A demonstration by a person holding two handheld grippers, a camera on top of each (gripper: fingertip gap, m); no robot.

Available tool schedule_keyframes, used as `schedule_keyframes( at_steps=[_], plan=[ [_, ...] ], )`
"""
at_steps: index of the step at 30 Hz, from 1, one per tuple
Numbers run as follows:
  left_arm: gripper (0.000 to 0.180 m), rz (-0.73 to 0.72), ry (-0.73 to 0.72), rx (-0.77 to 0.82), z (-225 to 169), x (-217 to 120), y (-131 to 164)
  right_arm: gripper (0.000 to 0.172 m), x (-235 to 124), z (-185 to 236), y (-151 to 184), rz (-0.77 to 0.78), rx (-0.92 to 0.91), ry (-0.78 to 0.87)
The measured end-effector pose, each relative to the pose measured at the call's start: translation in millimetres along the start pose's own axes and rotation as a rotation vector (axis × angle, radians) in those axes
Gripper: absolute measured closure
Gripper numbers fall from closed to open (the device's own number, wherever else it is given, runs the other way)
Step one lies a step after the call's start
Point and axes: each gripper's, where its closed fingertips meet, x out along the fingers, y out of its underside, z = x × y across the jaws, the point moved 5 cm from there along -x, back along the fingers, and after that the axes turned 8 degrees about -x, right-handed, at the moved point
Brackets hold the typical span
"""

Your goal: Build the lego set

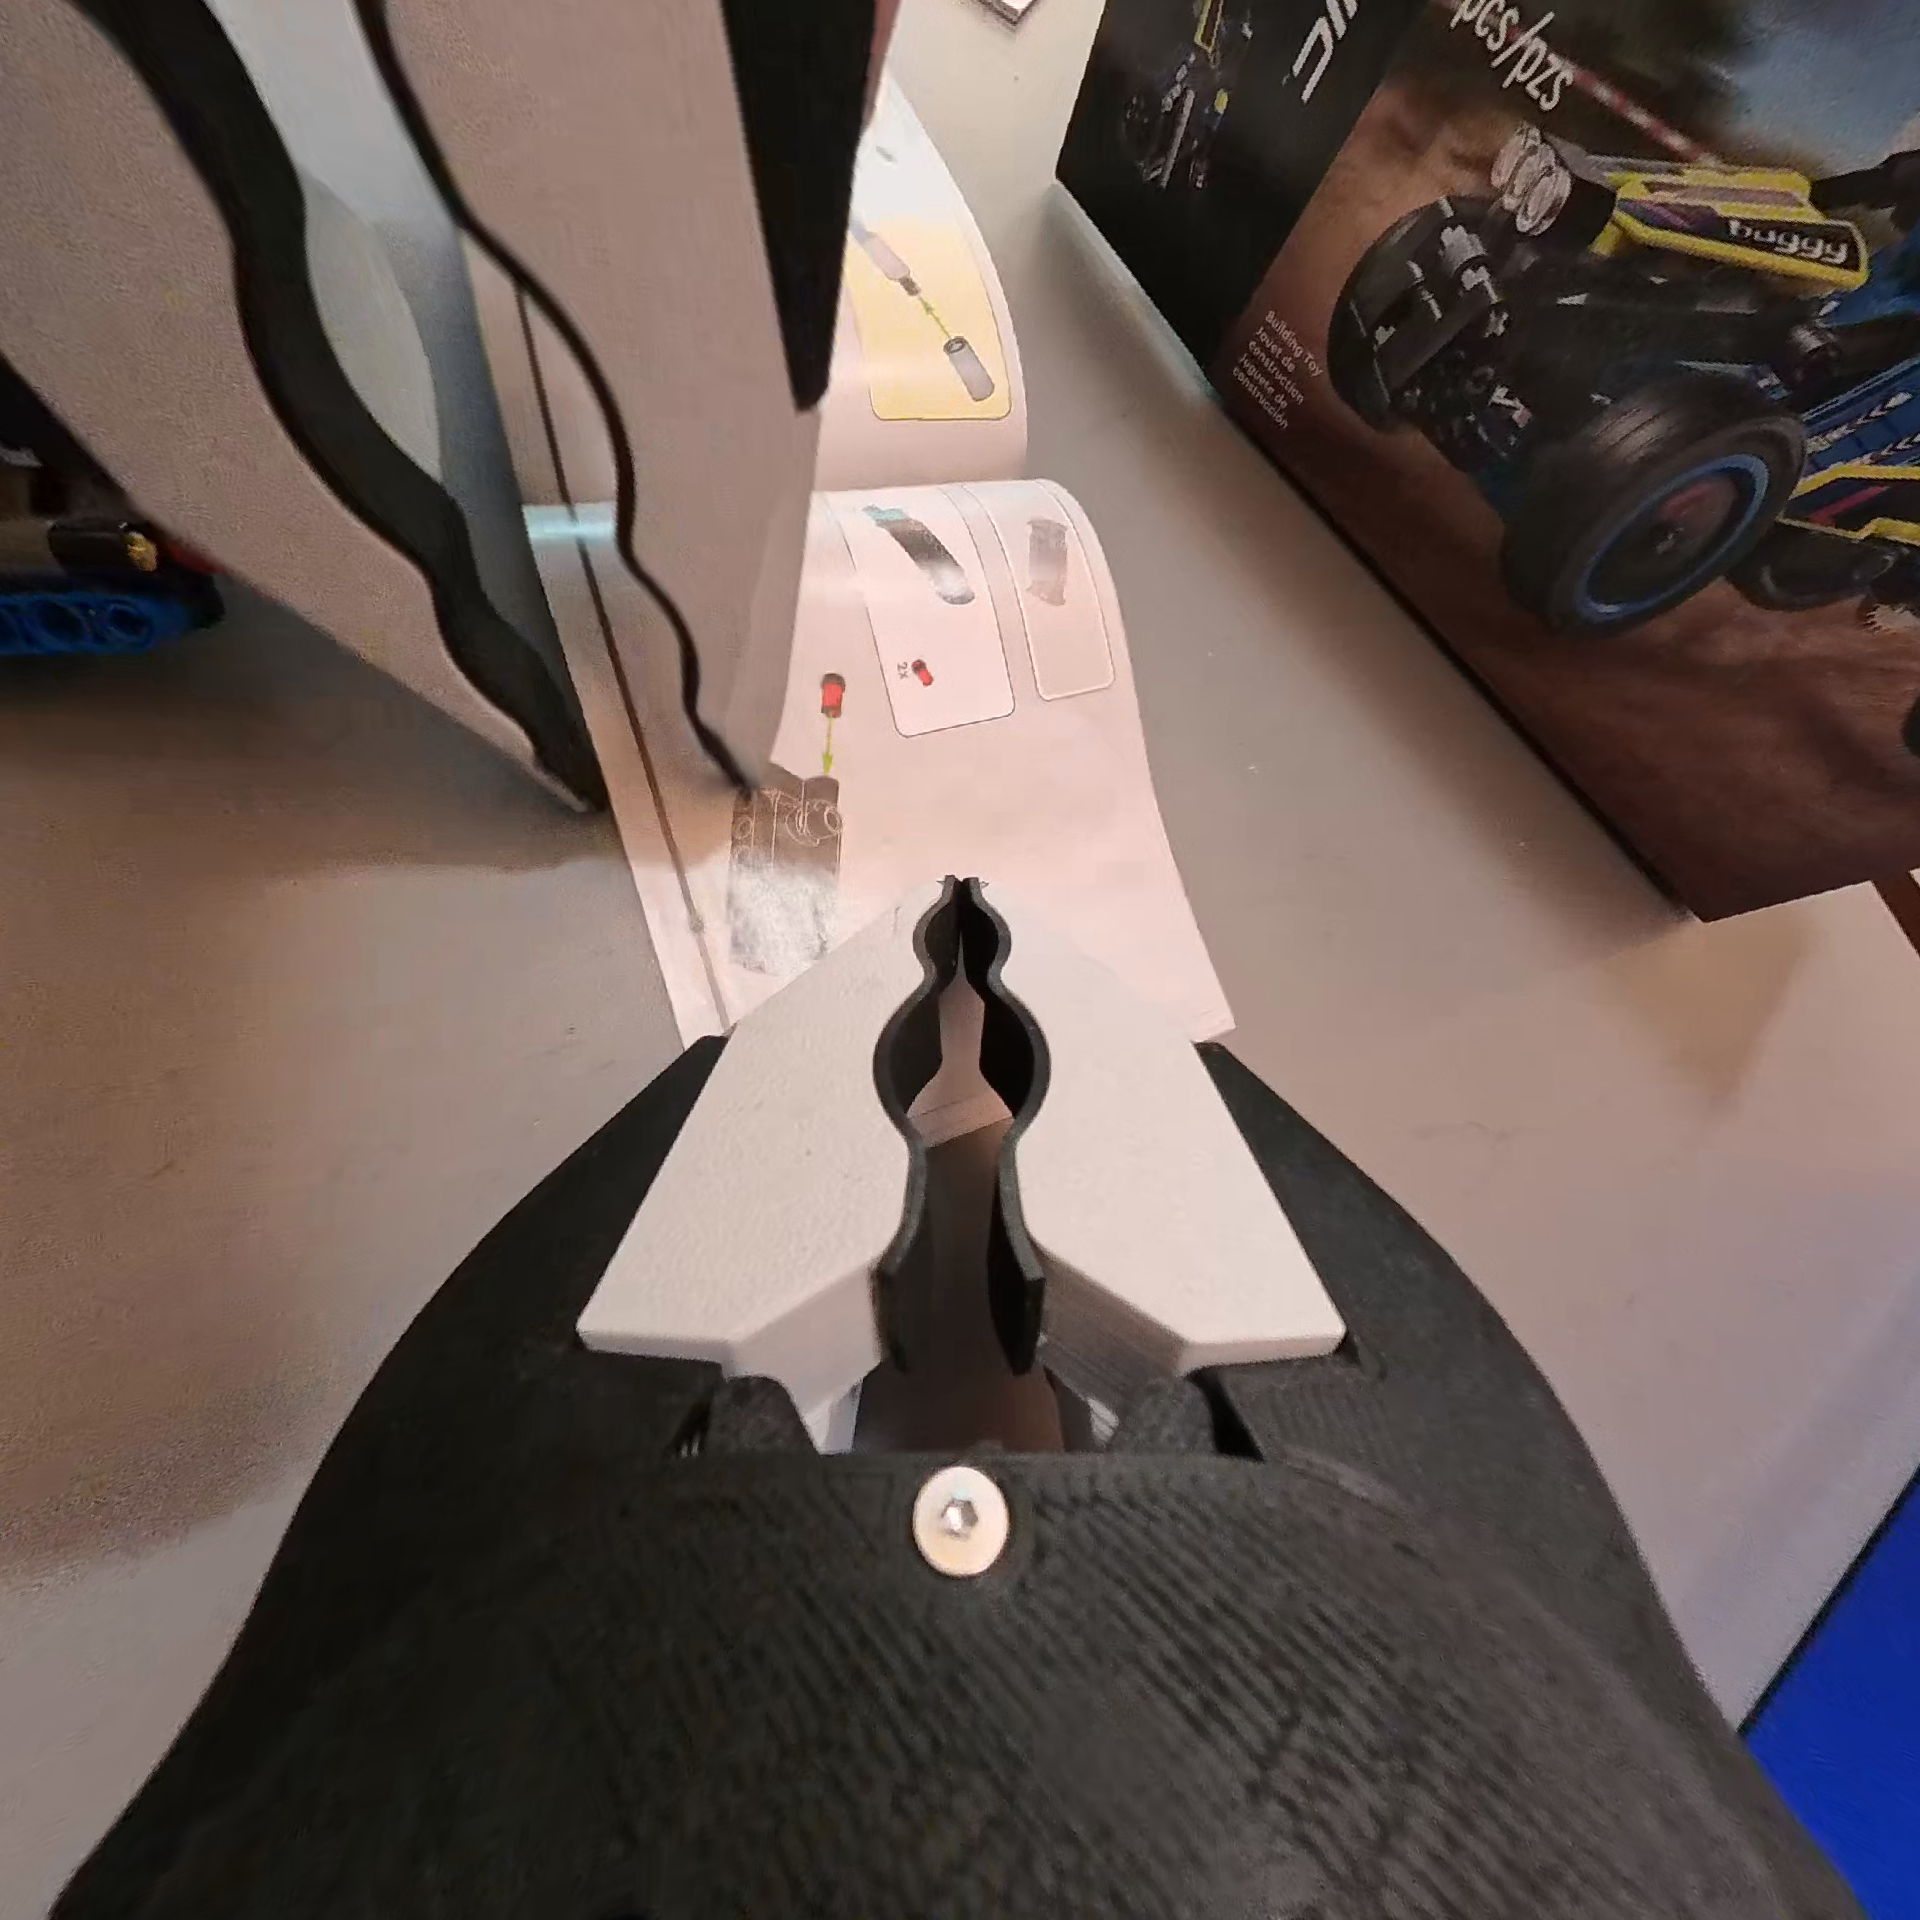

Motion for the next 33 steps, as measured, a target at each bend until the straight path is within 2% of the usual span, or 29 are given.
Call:
schedule_keyframes(
  at_steps=[2,4,12,22,29,30,32,33],
  plan=[
    [0.167,0.017,0.003,0.005,-1,1,-1,0.172,0,0,0,-0.001,0.002,-0.002],
    [0.18,0.03,0.032,0.006,-4,0,0,0.172,0,0,0,-0.001,0.001,-0.002],
    [0.18,-0.068,0.043,-0.129,7,-16,1,0.172,0,0,0,-0.011,-0.007,-0.018],
    [0.169,-0.066,0.118,-0.203,8,-6,3,0.172,-1,0,0,-0.012,-0.005,-0.02],
    [0.171,-0.122,0.153,-0.274,11,-10,-1,0.172,-1,0,0,-0.014,-0.003,-0.022],
    [0.18,-0.116,0.13,-0.277,14,-10,1,0.172,-1,0,0,-0.014,-0.003,-0.023],
    [0.18,-0.054,-0.014,-0.226,27,-7,9,0.172,-1,0,0,-0.015,0.0,-0.025],
    [0.18,-0.037,-0.025,-0.204,27,-7,11,0.172,-1,0,0,-0.015,0.0,-0.025]
  ],
)
